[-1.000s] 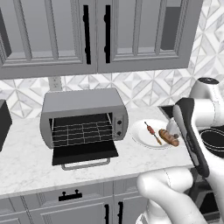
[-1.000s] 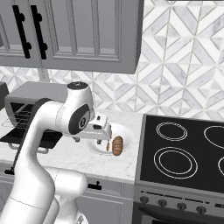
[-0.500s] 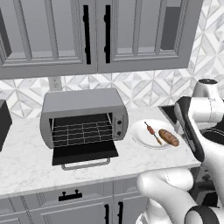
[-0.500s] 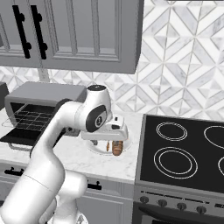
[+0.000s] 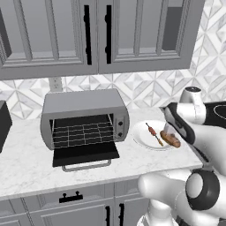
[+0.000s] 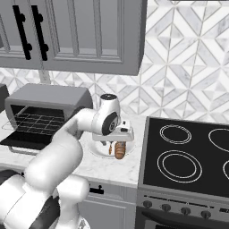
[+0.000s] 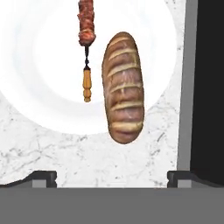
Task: Pick up the kebab skewer and baguette bread, and place them inside the toaster oven. Close the toaster oven door and start by setting the timer.
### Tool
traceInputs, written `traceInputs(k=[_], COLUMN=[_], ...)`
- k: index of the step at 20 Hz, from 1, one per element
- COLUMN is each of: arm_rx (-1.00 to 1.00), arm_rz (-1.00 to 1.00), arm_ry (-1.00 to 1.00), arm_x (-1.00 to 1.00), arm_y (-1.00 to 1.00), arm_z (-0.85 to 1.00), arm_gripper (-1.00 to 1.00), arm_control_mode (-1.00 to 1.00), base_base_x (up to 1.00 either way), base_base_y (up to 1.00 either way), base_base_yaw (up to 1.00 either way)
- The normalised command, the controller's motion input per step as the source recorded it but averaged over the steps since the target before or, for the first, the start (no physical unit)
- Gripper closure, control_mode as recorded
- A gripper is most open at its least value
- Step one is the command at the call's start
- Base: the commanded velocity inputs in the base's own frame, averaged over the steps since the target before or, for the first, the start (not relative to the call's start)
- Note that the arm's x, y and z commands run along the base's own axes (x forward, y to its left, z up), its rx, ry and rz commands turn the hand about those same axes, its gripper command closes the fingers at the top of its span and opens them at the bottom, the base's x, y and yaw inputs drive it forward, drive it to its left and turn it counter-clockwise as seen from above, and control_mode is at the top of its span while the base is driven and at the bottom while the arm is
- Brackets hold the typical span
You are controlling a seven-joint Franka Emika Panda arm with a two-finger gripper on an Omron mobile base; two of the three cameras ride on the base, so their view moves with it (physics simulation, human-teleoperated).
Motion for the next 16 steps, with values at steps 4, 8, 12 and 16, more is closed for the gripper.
traceInputs(k=[4,8,12,16], arm_rx=[0.06,0.02,0.01,0.00], arm_rz=[0.04,0.05,0.05,0.01], arm_ry=[0.01,0.01,0.00,0.06], arm_x=[0.91,0.62,0.51,0.04], arm_y=[0.00,0.00,-0.09,-0.09], arm_z=[-0.45,-0.49,-0.46,-0.24], arm_gripper=[-1.00,-1.00,-1.00,-1.00], arm_control_mode=[-1.00,-1.00,-1.00,-1.00], base_base_x=[0.00,0.00,0.00,0.00], base_base_y=[0.00,0.00,0.00,0.00], base_base_yaw=[0.00,0.00,0.00,0.00])
